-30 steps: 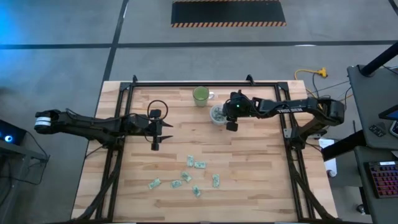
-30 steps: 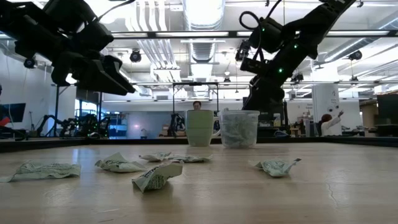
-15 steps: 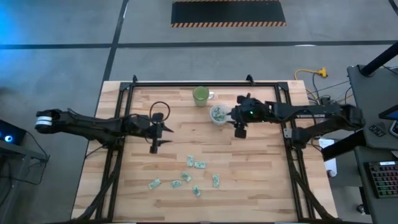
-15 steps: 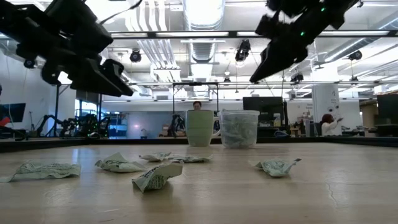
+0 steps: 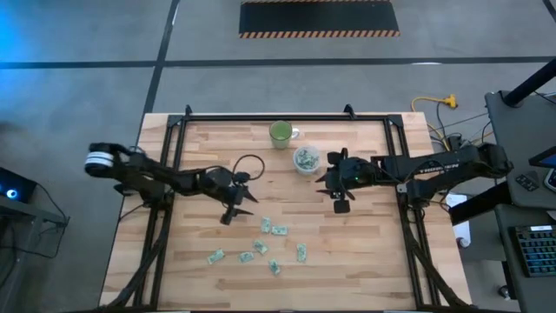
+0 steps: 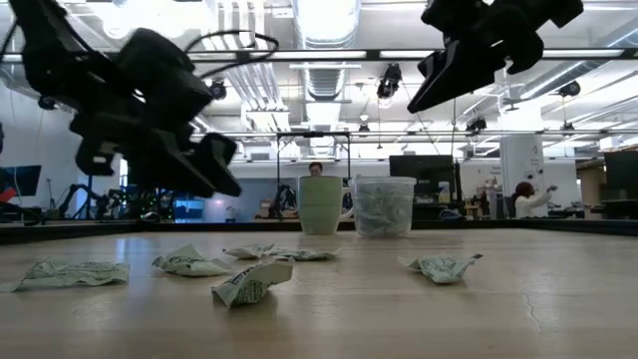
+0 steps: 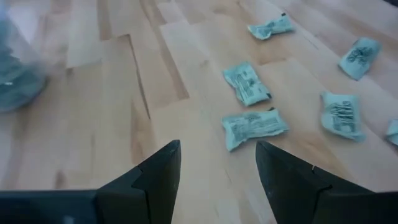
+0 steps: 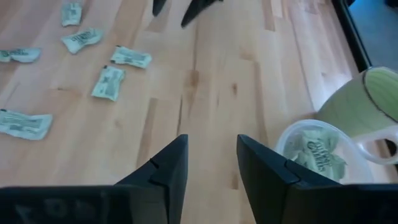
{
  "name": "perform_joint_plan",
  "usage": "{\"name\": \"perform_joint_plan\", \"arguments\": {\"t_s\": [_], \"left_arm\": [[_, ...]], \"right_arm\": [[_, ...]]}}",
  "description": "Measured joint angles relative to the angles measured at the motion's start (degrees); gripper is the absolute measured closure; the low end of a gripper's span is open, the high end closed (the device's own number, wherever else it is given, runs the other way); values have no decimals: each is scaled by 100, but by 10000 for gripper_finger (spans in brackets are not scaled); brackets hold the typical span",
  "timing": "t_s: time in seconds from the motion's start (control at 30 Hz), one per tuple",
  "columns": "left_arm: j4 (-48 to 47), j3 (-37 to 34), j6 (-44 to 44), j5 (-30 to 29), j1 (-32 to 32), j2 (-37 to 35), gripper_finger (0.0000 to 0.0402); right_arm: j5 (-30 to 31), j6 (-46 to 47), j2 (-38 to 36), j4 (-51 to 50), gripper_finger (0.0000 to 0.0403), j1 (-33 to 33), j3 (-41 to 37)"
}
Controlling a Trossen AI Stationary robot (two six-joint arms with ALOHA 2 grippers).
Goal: Pick and place Stevia / Truvia into bins
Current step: Put the stevia packet into the transparent container
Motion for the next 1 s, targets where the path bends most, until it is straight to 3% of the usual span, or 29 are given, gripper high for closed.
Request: {"name": "perform_joint_plan", "arguments": {"t_s": [0.23,0.47,0.8,1.0], "left_arm": [[304,474,-8,456,4,1229,210],[306,924,-20,766,4,1954,210],[321,1024,17,826,6,2104,212],[288,1021,362,1054,-13,2104,241]], "right_arm": [[0,239,0,-108,287,78,0],[2,317,-2,-178,294,78,0],[2,317,-2,-208,300,78,0],[2,344,-2,-209,306,77,-39]]}}
